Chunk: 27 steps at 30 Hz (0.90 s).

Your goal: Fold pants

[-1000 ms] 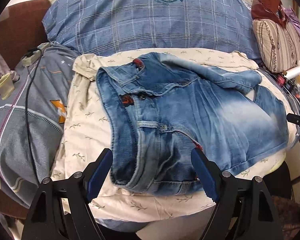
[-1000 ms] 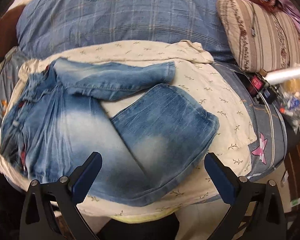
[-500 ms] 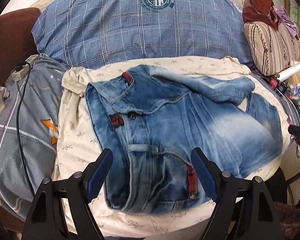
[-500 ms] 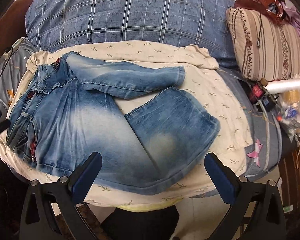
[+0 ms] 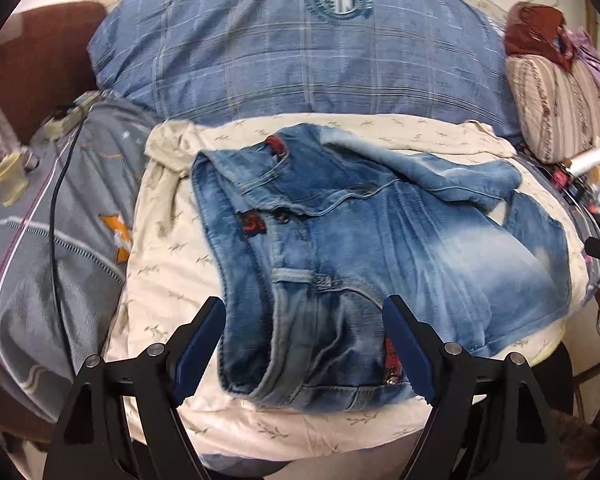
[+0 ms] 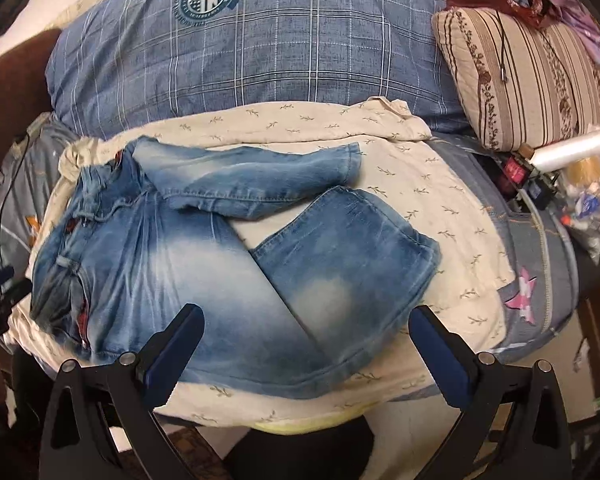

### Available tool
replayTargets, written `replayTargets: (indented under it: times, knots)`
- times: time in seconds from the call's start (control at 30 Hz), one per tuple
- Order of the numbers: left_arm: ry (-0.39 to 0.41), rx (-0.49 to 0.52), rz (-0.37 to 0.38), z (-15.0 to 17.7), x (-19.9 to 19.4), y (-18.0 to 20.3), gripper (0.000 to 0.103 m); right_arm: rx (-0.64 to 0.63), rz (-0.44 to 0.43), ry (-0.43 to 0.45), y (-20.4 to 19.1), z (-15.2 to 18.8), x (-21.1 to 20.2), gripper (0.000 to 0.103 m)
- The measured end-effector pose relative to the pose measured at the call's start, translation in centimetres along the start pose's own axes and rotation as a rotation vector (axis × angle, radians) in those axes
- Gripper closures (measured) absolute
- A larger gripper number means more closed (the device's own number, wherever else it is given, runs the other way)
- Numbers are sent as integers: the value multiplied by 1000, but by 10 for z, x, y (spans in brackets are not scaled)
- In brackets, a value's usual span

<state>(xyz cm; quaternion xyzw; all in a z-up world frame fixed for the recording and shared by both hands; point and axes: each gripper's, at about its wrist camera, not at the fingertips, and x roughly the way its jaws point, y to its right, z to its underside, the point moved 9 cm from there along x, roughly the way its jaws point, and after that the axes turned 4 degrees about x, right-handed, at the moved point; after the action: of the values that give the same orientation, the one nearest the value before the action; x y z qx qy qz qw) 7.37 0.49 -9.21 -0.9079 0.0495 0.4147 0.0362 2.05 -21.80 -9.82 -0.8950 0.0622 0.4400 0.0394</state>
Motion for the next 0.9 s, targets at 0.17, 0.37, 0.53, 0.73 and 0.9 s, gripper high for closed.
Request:
replayTargets:
  times: [0.17,0.37,0.53,0.73,0.9]
  knots:
    - [-36,-29,-27,1,-3,5,22,23,-33,20,0,-9,10,1]
    - [-57,-23,-68,-5,-3,10,22,53,-66,11,10,-7,23,1]
    - [-66,-4,-89,-9,0,11,22,101,-76,0,28,-7,32,1]
    - [-82,12,-95,-14,4,14,22,134,-91,-3,44,-13,39,1]
    - [-92,-80,-95,-30,-2,-18,23,199,-75,8,74,-24,46,1]
